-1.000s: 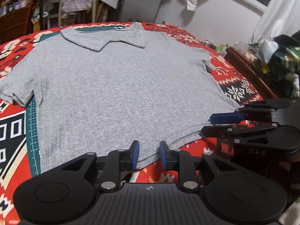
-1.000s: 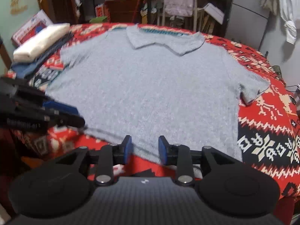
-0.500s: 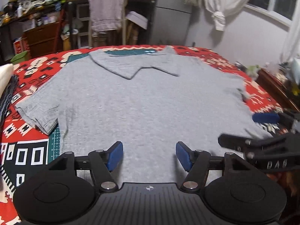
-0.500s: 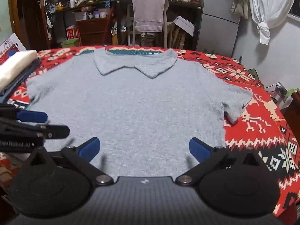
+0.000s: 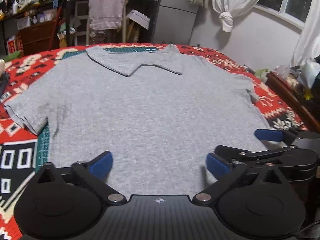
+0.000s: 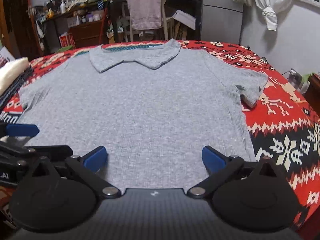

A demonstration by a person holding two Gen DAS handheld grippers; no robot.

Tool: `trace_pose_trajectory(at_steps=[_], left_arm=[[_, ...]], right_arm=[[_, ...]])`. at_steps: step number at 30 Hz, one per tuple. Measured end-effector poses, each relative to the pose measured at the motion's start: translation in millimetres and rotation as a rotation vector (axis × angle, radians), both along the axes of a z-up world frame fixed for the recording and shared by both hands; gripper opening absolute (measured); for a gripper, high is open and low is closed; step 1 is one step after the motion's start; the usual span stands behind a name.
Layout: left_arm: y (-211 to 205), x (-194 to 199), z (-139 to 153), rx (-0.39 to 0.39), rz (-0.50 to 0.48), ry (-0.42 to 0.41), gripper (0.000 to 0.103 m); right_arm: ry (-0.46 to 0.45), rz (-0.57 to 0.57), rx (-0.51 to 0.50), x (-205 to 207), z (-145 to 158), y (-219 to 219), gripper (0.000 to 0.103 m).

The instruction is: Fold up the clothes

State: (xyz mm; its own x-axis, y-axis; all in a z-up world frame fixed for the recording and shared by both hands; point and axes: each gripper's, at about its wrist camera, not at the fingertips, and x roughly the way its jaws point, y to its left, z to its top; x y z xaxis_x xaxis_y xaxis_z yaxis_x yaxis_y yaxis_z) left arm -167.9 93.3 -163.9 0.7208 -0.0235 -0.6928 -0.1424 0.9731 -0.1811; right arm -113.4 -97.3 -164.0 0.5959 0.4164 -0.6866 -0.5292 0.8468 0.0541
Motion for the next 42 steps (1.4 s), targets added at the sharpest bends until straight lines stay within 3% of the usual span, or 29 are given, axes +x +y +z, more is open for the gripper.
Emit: trace_pose_trajectory(at_steps=[5, 11, 19, 27, 32, 42], left_arm=[[1.2, 3.7, 2.3, -0.021, 0.012, 0.019, 0.103], [0.1, 7.5, 3.2, -0.004, -0.022, 0.048, 0.103], [-6.4, 8.0, 0.8, 0.065, -0.079, 0.070, 0.103], [-2.6, 11.7, 4.1, 0.044, -0.082, 0.092, 0.103], [-2.5, 9.1, 3.2, 0.034, -0.063, 0.073, 0.103], [-11.6, 3.2, 4.9, 0.091, -0.078, 0.183, 0.103]], right_arm=[[0.040, -0.031, 0.085, 6.0, 3.9, -12.2, 0.103], [0.041, 0.044, -0.054, 5.5, 4.7, 1.7, 0.103], [0.057, 0.017, -0.056, 6.3, 6.0, 4.0, 0.103], [0.139, 0.033, -0.113, 19.7, 11.7, 11.1, 0.103], [0.135, 0.027, -0.113, 19.0, 11.1, 11.7, 0.103], [0.177, 0.026, -0.159, 1.8, 16.4, 2.9, 0.103]])
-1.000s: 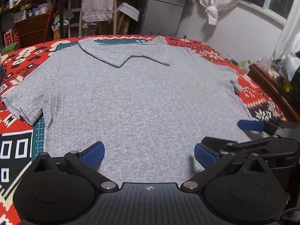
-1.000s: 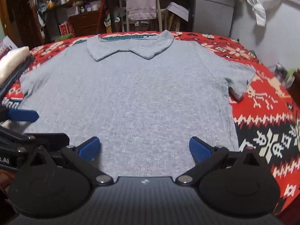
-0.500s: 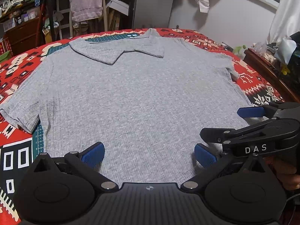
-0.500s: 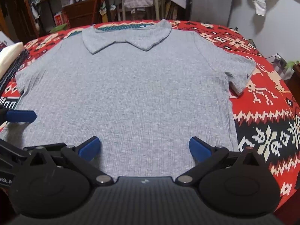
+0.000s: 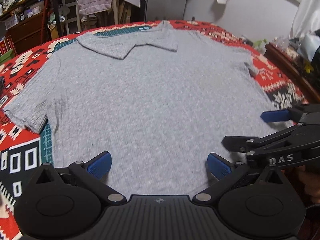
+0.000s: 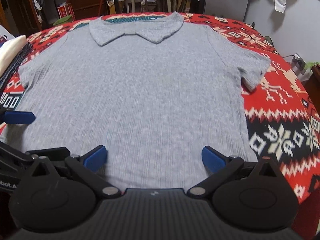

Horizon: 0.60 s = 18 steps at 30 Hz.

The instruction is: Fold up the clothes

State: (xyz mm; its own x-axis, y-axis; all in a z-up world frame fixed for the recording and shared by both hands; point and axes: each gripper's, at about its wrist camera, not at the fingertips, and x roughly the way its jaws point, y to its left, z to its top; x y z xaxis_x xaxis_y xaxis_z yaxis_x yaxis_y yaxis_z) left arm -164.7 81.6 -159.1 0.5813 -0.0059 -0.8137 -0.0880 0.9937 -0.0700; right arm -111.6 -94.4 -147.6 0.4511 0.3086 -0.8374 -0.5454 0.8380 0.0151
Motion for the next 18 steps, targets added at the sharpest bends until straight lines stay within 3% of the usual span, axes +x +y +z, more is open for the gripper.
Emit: trace_pose_trajectory(at_steps=[8, 10, 14, 18], left_arm=[[-15.4, -13.3, -1.8, 0.101, -0.046, 0.062, 0.102], [-13.7, -13.9, 2.0, 0.069, -0.034, 0.064, 0.101], [0.5, -13.5, 20.4, -0.066, 0.011, 0.006, 0.101], [15.4, -3.4, 29.1, -0.121, 0.082, -0.040, 0.101]], right_arm=[[0.010, 0.006, -0.007, -18.1, 2.8, -14.2, 0.103], [0.015, -0.008, 0.024, -16.7, 8.2, -18.8, 0.103], [-0.012, -0.039, 0.102, -11.4, 26.7, -28.7, 0.103], [-0.043, -0.055, 0.078, 1.9, 29.6, -24.1, 0.103]])
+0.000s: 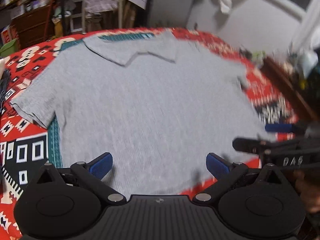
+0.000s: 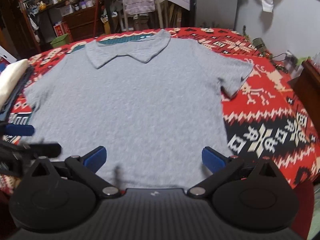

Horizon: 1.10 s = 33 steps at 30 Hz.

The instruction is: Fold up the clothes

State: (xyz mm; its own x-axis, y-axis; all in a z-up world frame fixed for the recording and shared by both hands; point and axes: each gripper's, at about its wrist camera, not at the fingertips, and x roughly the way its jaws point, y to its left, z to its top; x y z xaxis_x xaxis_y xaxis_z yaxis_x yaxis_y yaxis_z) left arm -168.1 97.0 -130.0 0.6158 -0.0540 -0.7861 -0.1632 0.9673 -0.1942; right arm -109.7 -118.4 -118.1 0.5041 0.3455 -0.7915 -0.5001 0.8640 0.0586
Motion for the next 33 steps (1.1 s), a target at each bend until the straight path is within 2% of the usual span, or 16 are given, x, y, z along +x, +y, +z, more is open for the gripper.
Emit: trace_pose_trajectory(at_steps=[4, 8, 10, 16, 33], left_arm=[[6.6, 15.7, -8.4, 0.007, 0.047, 0.022, 0.101], [1.8, 16.8, -23.2, 0.040, 0.037, 0.076, 0.101], [-4.1, 11.3, -25.1, 0.082, 0.019, 0.077, 0.102], [-18.9, 2.6, -29.3, 0.177, -0.027, 0.094, 0.103], [-23.5, 3.1, -29.6, 0.186, -0.002, 0.123, 0.103]], right_arm=[[0.025, -0.007, -0.029, 12.7, -10.8, 8.2, 0.103], [0.057, 0.003, -0.067, 13.1, -25.9, 10.2, 0.103], [0.032, 0.011, -0.075, 6.6, -28.2, 8.9, 0.103], [0.034, -0.002, -0.071, -0.4, -28.1, 3.1, 0.103], [0.016, -0.012, -0.071, -3.4, -28.0, 2.6, 0.103]])
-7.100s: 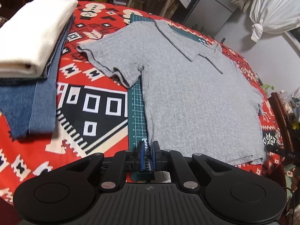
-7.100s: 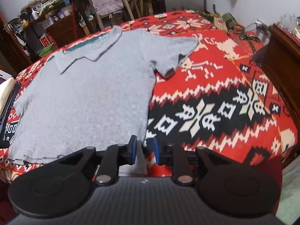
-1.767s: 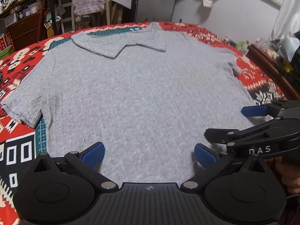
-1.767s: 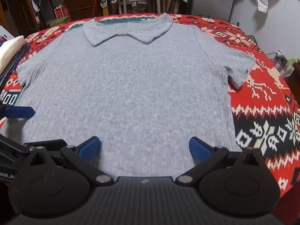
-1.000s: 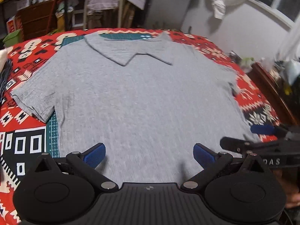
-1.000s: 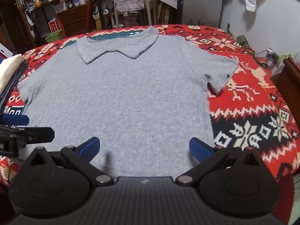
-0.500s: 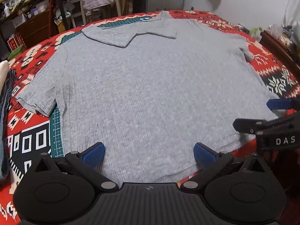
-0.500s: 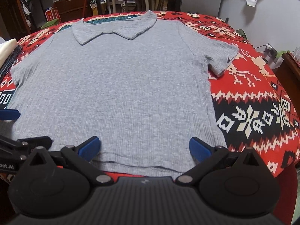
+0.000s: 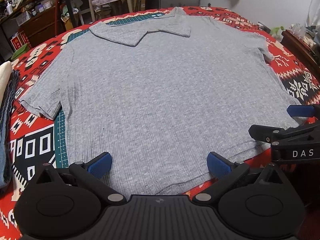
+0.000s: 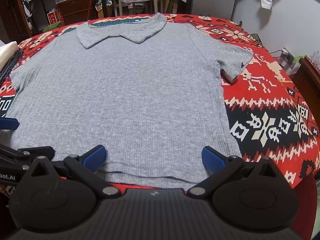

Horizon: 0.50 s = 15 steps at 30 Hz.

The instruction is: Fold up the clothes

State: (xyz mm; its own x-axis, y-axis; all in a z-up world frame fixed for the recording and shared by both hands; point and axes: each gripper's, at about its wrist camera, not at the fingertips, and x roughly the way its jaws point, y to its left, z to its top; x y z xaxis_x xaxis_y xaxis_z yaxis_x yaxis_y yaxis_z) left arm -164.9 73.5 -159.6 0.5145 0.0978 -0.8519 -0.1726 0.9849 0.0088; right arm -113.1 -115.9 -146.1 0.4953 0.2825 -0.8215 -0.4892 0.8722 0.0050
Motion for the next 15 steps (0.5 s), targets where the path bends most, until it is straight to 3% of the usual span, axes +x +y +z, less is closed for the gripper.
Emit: trace_pose_trajectory(at_steps=[15], left_arm=[[0.6, 3.1, 1.0, -0.006, 0.002, 0.022, 0.103]], right_arm=[[0.012, -0.002, -0.004, 1.8, 0.7, 1.5, 0.103]])
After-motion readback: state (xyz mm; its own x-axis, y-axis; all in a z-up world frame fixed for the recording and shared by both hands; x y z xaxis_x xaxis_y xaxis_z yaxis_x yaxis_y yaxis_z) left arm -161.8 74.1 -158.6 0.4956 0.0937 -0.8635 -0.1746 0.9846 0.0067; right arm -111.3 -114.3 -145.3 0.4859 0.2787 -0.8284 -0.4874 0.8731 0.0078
